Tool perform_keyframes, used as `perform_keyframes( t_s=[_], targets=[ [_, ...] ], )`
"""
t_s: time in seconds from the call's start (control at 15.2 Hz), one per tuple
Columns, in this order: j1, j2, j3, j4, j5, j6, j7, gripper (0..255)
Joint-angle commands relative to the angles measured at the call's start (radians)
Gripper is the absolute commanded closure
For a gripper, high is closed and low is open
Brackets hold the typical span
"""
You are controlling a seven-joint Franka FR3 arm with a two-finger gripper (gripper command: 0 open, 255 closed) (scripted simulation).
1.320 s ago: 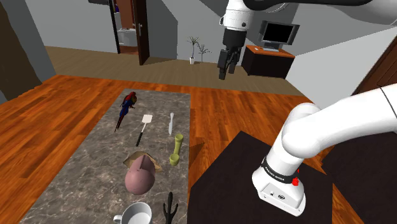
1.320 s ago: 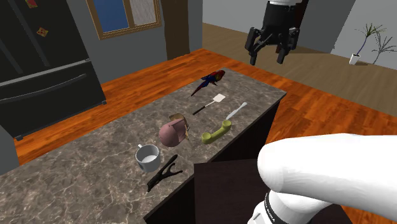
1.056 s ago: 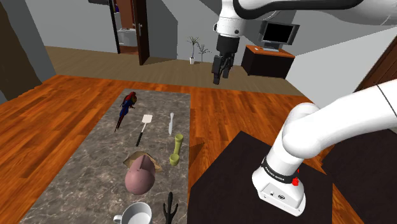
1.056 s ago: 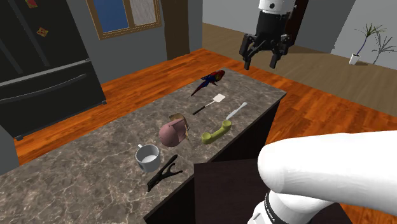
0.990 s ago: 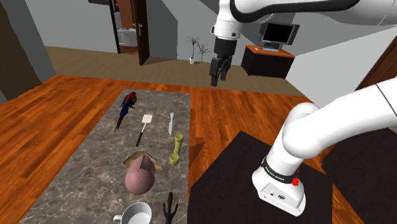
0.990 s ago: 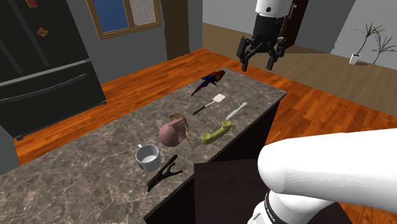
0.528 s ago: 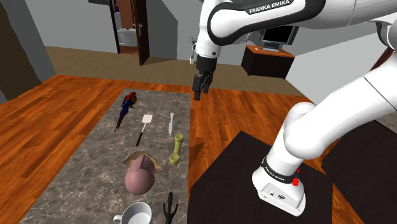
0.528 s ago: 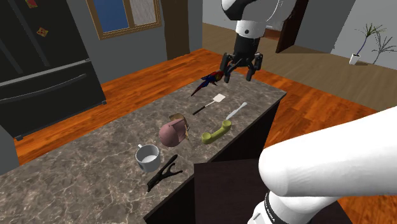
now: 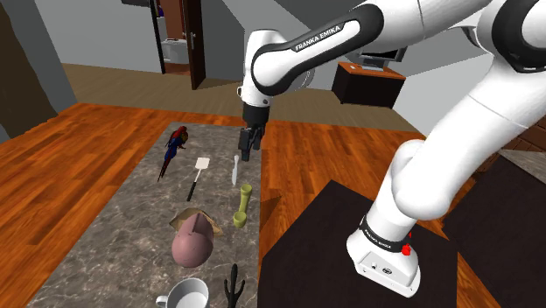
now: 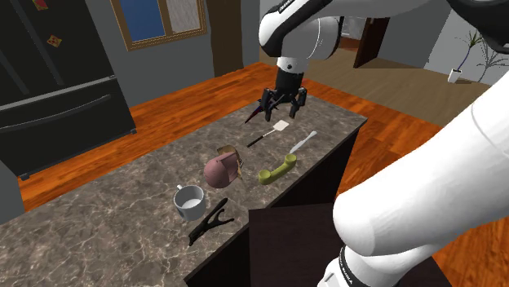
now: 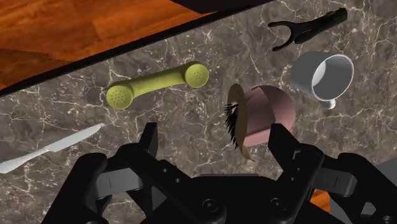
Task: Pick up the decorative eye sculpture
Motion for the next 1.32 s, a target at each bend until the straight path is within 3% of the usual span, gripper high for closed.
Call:
perform_keyframes(
  t_s=[0.0,0.46,0.99,1.25],
  targets=[
    [0.016,0.063,0.007,0.011,0.023,0.053,-0.027,0],
    [0.069,0.309,0.047,0.111,0.104,0.202,-0.111,0],
    [0.111,0.588,0.107,0.286,0.162,0.312,-0.191,0],
    [0.113,0.637,0.114,0.298,0.170,0.348,-0.207,0]
  ],
)
